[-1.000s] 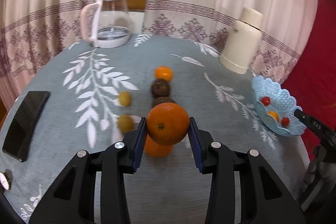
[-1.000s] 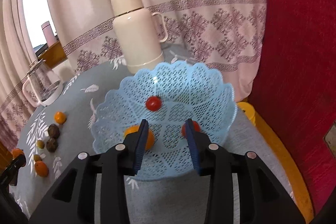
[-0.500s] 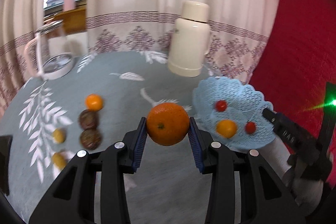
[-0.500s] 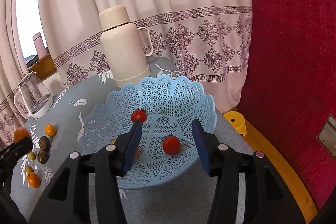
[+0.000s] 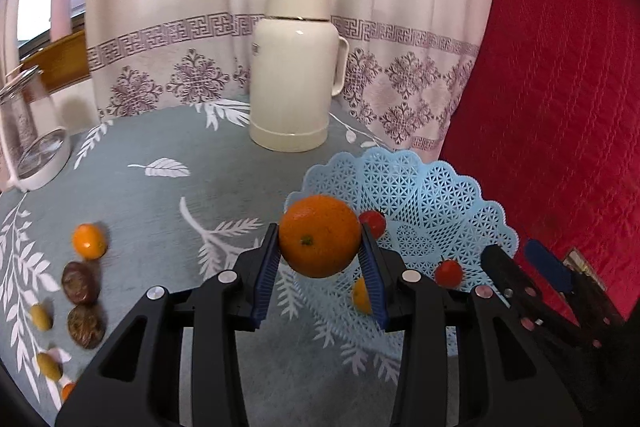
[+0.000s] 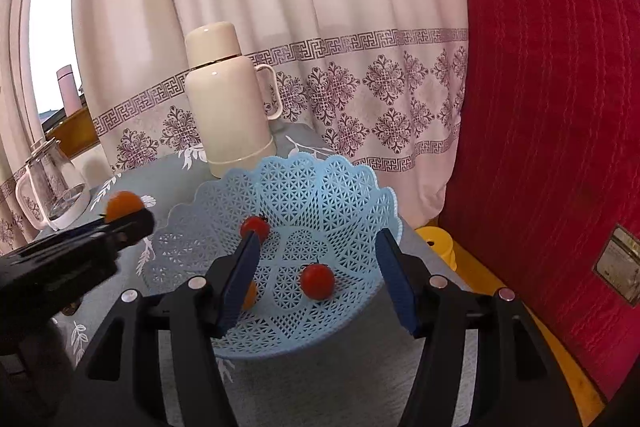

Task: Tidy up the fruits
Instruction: 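Carry the held orange into the blue basket and open the left gripper, then withdraw both grippers from the basket back over the remaining fruits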

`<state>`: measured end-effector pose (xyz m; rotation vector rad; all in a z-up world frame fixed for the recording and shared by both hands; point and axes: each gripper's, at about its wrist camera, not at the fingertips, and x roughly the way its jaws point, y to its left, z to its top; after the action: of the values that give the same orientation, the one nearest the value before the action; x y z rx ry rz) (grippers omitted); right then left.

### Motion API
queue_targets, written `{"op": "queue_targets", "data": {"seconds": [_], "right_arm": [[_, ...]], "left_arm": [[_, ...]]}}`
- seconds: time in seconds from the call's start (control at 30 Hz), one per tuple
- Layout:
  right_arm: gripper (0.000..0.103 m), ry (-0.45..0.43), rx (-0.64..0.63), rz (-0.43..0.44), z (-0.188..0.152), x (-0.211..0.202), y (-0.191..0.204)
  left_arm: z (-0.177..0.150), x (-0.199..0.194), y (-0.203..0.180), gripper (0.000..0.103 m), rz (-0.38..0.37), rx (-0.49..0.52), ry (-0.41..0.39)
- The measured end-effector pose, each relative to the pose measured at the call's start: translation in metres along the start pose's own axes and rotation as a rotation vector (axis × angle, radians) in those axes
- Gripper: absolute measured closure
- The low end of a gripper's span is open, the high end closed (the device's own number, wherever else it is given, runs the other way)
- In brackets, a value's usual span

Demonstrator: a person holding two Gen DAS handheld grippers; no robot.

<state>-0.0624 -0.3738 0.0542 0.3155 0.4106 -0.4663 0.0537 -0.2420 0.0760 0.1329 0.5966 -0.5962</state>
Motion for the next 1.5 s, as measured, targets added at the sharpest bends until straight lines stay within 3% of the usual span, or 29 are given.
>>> {"op": "queue_targets", "data": {"seconds": [0.2,0.23,0.27,0.33,0.43,0.67,1.23,1.33,1.5], "right_arm": [[0.043,0.005,0.023,-0.001,-0.001,0.002,-0.004],[0.043,0.005,0.023,-0.001,-0.001,0.002,-0.004],[0.043,0.006,0.022,0.000,-0.001,0.002,-0.003],[0.040,0.009,0.020,0.001,-0.002,0.002,-0.003],[0.038,0.003,0.023,-0.001,-0.002,0.001,-0.003],[0.038,-0.007,0.021,-0.004,-0.003,0.001,-0.002],[0.037,-0.043,0.023,-0.018,-0.002,-0.006,-0.001],[0.025,-0.064,0.021,-0.024,-0.002,-0.009,-0.002],[0.024,-0.084,0.016,-0.036,-0.003,-0.015,-0.002]], "left_arm": [[-0.001,0.017,-0.004,0.062,-0.015,0.015,0.025],[-0.001,0.018,-0.004,0.058,-0.017,0.021,0.025],[-0.001,0.018,-0.005,0.044,-0.017,0.025,0.023],[0.000,0.014,-0.004,0.028,-0.014,0.016,0.000],[0.002,0.010,-0.001,0.027,-0.008,0.005,-0.011],[0.001,-0.002,0.008,0.007,0.025,-0.028,-0.039],[0.006,-0.073,0.047,0.005,0.161,-0.069,-0.168],[0.002,-0.085,0.060,0.005,0.194,-0.086,-0.178],[-0.007,-0.100,0.086,0.005,0.249,-0.128,-0.173]]}}
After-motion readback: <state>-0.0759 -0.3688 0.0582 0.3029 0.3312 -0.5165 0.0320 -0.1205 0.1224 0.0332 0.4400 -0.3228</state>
